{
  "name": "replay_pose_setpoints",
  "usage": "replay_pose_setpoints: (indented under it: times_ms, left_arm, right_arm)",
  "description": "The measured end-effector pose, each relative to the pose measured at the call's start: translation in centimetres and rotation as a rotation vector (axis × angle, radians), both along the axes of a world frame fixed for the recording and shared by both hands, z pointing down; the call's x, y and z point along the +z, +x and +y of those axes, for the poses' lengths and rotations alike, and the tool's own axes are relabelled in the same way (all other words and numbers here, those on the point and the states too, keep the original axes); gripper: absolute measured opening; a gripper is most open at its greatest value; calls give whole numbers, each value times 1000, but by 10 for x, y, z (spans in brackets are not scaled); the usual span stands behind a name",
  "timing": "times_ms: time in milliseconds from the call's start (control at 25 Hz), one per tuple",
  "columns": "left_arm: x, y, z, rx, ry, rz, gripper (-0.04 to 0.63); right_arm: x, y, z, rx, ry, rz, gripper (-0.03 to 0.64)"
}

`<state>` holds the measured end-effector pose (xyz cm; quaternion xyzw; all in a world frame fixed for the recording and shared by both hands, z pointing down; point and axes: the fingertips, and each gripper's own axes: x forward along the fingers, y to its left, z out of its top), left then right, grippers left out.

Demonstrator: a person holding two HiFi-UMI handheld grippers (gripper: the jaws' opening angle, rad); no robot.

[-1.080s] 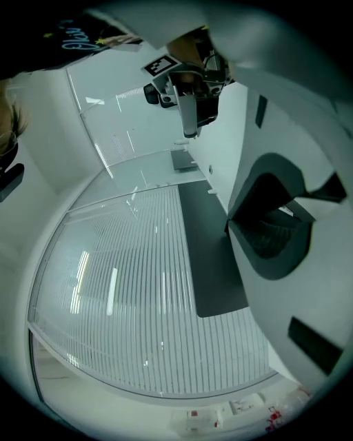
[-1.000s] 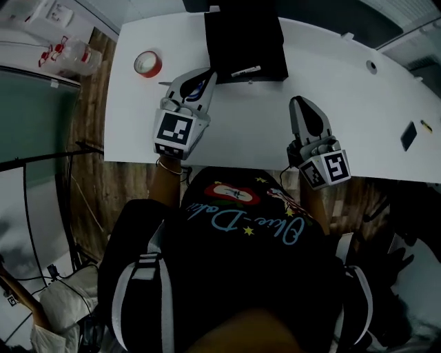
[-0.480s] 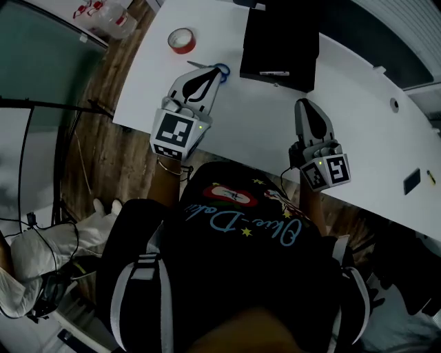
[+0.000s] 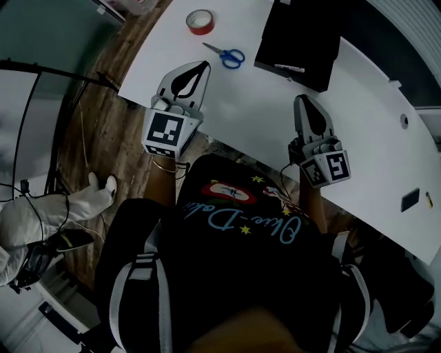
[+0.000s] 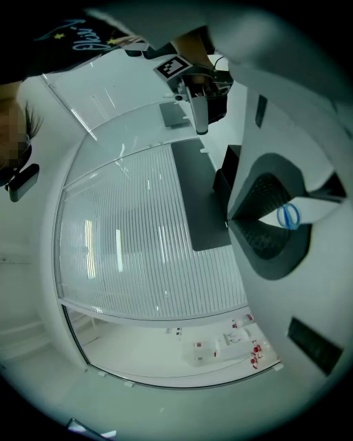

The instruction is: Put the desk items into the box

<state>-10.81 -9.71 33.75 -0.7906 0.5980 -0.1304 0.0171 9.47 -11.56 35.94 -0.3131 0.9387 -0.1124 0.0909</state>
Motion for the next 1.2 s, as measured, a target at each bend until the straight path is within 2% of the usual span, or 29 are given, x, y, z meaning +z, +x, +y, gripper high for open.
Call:
replay_pose_setpoints:
  times_ms: [200,520,960,1200]
  left_arm:
    - [-1,-13,-3,-28,24,5,20]
    - [-2,-36,-25,2,43,-6,20]
    - [15,-85,-60,86,-18,-15,20]
    - [31,-105,-79,151,-57,-33,21]
  right_arm:
    - [-10,0,1,5,36,5,25]
    - [-13,-10,-7,53,43,26,25]
    - [-21,-55,-15,118,38,21,25]
    - [-18,-75,-19,172,15,52,25]
